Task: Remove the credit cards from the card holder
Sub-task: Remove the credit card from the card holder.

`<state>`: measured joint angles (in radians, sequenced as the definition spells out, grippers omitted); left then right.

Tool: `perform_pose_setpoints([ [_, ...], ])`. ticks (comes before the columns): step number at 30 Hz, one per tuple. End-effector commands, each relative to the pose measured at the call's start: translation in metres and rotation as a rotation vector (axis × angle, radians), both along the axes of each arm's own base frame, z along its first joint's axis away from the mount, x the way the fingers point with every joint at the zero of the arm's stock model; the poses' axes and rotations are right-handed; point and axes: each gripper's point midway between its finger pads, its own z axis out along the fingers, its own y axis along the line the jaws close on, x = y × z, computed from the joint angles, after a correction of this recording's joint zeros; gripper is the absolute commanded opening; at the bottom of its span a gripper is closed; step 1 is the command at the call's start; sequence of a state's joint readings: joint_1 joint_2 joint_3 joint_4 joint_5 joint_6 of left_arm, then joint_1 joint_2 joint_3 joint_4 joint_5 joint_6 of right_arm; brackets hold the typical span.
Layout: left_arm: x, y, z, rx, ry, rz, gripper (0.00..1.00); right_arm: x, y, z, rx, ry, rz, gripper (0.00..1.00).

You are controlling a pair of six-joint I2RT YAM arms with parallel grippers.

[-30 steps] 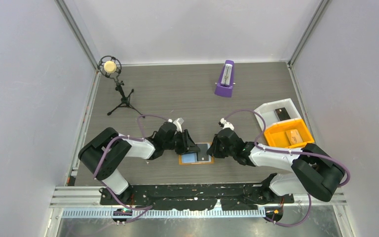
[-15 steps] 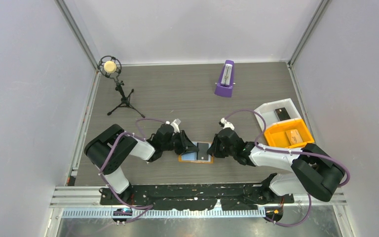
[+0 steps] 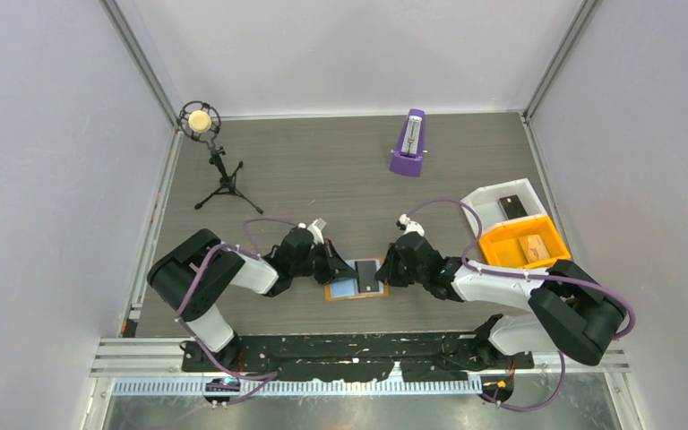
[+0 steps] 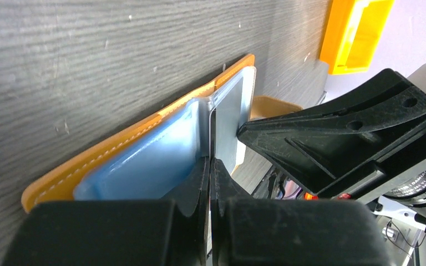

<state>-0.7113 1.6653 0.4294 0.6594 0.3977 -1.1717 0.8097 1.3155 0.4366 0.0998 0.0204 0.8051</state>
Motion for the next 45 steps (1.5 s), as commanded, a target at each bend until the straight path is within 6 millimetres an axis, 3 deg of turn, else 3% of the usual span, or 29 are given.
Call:
perform_pose_setpoints([
  [1, -0.006, 0.004, 0.011, -0.018, -0.013, -0.015, 0.00, -0.007, -0.022, -0.021, -0.132, 0.027, 0.019, 0.08],
  [6, -0.005, 0.015, 0.012, -0.001, -0.026, 0.012, 0.00, -0.003, -0.032, -0.017, -0.174, 0.009, 0.032, 0.08],
  [18, -0.008, 0.032, 0.008, 0.034, -0.027, 0.039, 0.00, 0.001, -0.029, -0.002, -0.136, -0.019, 0.041, 0.08],
  [22, -0.012, 0.040, 0.008, 0.051, -0.049, 0.035, 0.00, 0.006, -0.025, 0.011, -0.112, -0.055, 0.067, 0.08],
  [26, -0.012, 0.047, 0.020, 0.103, -0.112, 0.010, 0.00, 0.009, -0.017, 0.037, -0.058, -0.099, 0.157, 0.12],
  [30, -0.010, 0.057, 0.039, 0.167, -0.199, -0.010, 0.00, 0.013, -0.012, 0.081, -0.012, -0.188, 0.258, 0.16],
  [31, -0.010, 0.059, 0.045, 0.174, -0.225, -0.014, 0.00, 0.018, -0.012, 0.099, -0.005, -0.238, 0.279, 0.16],
  [35, -0.013, 0.069, 0.062, 0.210, -0.292, -0.035, 0.00, 0.020, -0.014, 0.132, 0.027, -0.300, 0.361, 0.19],
  [41, -0.021, 0.084, 0.073, 0.274, -0.315, -0.051, 0.00, 0.022, -0.008, 0.155, 0.062, -0.337, 0.433, 0.23],
  [45, -0.029, 0.071, 0.088, 0.201, -0.354, -0.140, 0.00, 0.011, 0.008, 0.159, 0.140, -0.316, 0.527, 0.28],
])
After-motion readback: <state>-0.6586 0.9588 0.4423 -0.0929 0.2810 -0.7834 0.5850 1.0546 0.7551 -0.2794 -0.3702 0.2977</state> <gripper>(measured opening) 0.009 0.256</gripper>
